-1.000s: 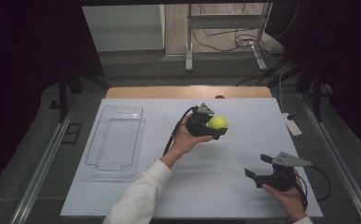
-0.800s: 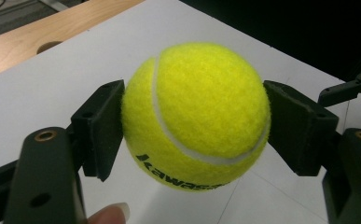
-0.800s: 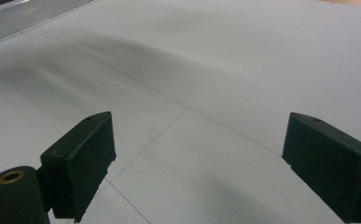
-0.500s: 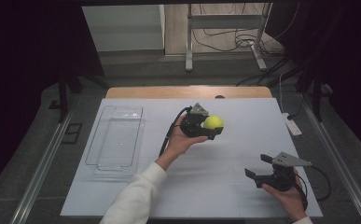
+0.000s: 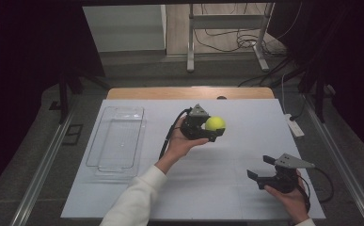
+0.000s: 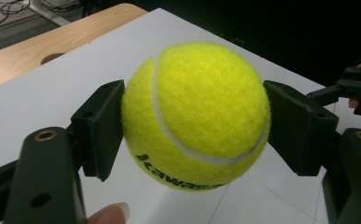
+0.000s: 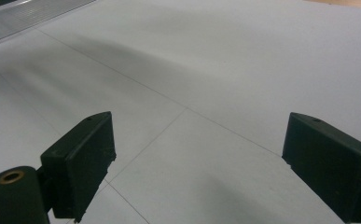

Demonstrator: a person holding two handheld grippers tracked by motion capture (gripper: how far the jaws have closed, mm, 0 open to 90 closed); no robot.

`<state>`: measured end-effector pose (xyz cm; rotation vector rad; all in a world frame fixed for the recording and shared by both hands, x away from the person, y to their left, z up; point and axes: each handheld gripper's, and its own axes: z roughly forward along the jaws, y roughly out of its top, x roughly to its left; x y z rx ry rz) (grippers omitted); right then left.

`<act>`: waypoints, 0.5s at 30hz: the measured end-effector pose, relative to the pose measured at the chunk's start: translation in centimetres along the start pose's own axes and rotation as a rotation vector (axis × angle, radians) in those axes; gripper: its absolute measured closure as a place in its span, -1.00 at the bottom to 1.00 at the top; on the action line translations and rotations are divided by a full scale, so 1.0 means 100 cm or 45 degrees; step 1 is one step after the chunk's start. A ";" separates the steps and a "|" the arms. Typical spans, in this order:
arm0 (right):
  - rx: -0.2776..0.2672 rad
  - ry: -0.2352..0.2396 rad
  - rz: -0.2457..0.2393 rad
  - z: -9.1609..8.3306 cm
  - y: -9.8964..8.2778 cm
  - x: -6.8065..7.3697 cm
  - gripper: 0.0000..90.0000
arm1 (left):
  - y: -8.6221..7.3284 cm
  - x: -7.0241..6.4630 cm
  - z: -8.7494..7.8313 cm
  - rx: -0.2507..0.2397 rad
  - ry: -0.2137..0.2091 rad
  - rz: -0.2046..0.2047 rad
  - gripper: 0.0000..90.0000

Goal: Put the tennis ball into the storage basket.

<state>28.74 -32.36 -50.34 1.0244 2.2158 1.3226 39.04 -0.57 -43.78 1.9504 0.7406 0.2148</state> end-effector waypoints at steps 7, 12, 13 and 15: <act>0.002 -0.002 0.000 0.000 0.000 0.000 -0.79 | -0.002 0.000 -0.008 -0.025 0.011 -0.004 -0.41; 0.002 -0.004 0.000 0.000 0.000 0.000 -0.79 | -0.004 0.002 -0.012 -0.037 0.020 -0.005 -0.41; 0.003 -0.004 0.000 0.000 0.000 0.000 -0.79 | -0.004 0.002 -0.014 -0.038 0.021 -0.004 -0.41; 0.002 -0.005 -0.002 0.000 0.000 0.000 -0.79 | -0.004 0.002 -0.016 -0.045 0.022 -0.004 -0.41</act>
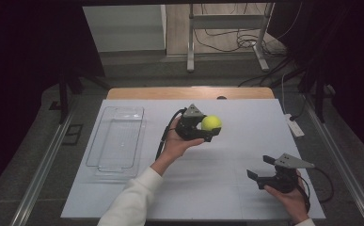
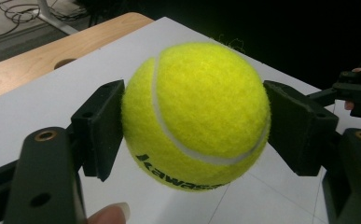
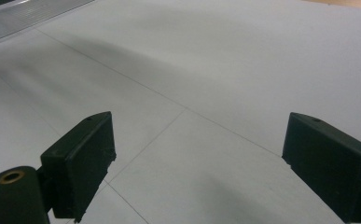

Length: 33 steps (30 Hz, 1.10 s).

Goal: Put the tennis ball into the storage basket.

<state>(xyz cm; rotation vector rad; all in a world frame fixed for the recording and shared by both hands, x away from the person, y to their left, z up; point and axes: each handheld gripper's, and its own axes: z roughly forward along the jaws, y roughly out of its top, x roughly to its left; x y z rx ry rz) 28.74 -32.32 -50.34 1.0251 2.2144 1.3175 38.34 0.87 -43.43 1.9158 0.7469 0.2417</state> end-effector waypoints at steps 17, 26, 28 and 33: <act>-0.012 -0.003 0.007 -0.001 0.001 0.001 -0.79 | 0.002 -0.002 -0.018 -0.052 0.011 0.014 -0.41; -0.023 0.001 0.002 -0.002 0.002 0.002 -0.79 | 0.004 -0.001 -0.032 -0.070 0.036 0.028 -0.41; -0.024 0.002 0.002 -0.002 0.002 0.002 -0.79 | 0.004 -0.001 -0.035 -0.072 0.046 0.032 -0.41; -0.026 0.007 0.003 -0.002 0.002 0.003 -0.79 | 0.006 -0.001 -0.042 -0.081 0.063 0.035 -0.41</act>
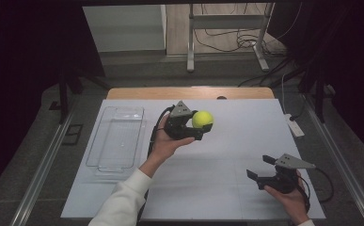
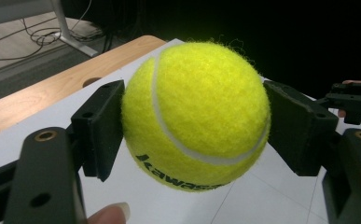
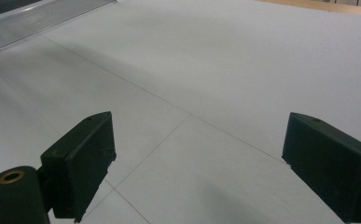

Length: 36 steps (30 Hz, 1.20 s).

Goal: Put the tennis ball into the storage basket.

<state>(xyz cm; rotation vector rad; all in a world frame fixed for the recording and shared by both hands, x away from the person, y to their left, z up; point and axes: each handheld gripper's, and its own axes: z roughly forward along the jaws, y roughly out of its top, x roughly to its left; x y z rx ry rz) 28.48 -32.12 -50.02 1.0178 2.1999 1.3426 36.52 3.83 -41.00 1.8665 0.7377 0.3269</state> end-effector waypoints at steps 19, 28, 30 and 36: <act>0.003 0.005 -0.004 0.001 0.001 0.001 -0.79 | -0.002 0.012 -0.013 -0.011 0.056 -0.013 -0.41; 0.004 0.006 -0.004 0.001 0.001 0.001 -0.79 | -0.002 0.017 -0.016 -0.013 0.076 -0.014 -0.41; 0.005 0.005 -0.005 0.001 0.000 0.001 -0.79 | -0.002 0.018 -0.017 -0.014 0.080 -0.015 -0.41; 0.006 0.004 -0.005 0.001 0.000 0.001 -0.79 | -0.001 0.021 -0.021 -0.021 0.095 -0.015 -0.41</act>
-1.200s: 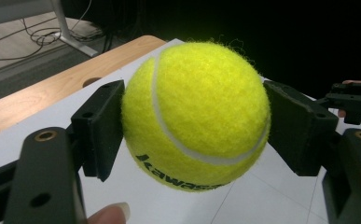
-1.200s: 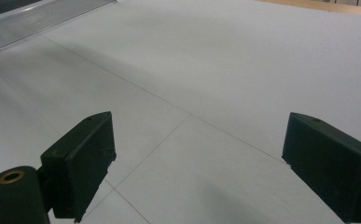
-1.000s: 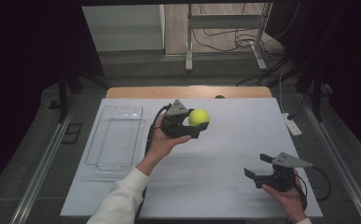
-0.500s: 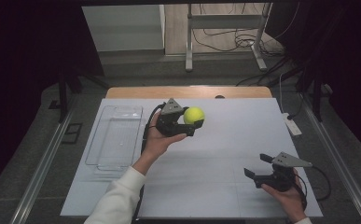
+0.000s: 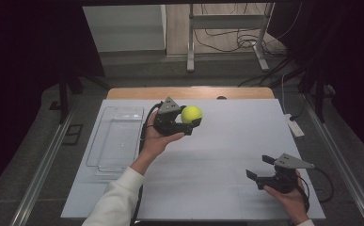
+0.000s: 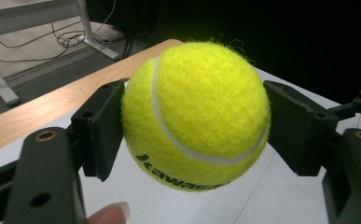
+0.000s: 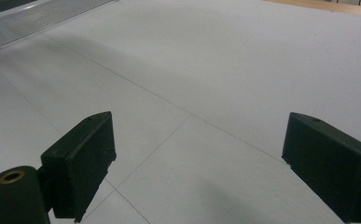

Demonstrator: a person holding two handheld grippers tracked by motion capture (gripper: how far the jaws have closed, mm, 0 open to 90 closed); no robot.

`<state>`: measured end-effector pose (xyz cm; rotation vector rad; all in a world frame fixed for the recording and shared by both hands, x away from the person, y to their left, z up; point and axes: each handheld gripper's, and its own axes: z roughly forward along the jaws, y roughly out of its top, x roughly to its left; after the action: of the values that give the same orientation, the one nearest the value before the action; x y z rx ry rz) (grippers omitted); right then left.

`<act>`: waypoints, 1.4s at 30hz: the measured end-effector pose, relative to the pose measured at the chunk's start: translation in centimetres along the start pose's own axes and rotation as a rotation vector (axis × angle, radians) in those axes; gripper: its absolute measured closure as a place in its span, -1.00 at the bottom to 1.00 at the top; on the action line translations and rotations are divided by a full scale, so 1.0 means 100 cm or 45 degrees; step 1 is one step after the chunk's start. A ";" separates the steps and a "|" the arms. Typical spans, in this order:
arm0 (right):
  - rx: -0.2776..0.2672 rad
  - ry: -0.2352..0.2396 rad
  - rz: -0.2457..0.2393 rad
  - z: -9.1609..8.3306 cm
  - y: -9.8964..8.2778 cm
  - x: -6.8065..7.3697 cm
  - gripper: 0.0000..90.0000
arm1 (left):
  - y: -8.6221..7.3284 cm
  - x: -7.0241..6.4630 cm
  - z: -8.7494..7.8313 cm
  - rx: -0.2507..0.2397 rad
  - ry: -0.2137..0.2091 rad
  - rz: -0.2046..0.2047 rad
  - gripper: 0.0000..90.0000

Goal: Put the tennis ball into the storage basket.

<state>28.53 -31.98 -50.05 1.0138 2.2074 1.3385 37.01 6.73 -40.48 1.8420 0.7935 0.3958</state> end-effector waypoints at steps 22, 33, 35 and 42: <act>0.005 -0.009 0.004 0.001 0.000 0.000 -0.78 | 0.004 0.023 -0.013 -0.009 0.080 -0.029 -0.41; 0.006 -0.010 0.006 0.001 -0.001 -0.001 -0.78 | 0.003 0.036 -0.019 -0.004 0.130 -0.049 -0.41; 0.008 -0.012 0.005 0.001 -0.001 -0.001 -0.78 | 0.003 0.039 -0.020 -0.002 0.142 -0.053 -0.41; 0.009 -0.010 0.007 0.001 -0.001 -0.001 -0.78 | 0.002 0.048 -0.025 0.001 0.172 -0.073 -0.41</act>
<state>28.61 -32.00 -50.15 1.0267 2.2067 1.3280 39.08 11.71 -39.77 1.8031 0.9365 0.4867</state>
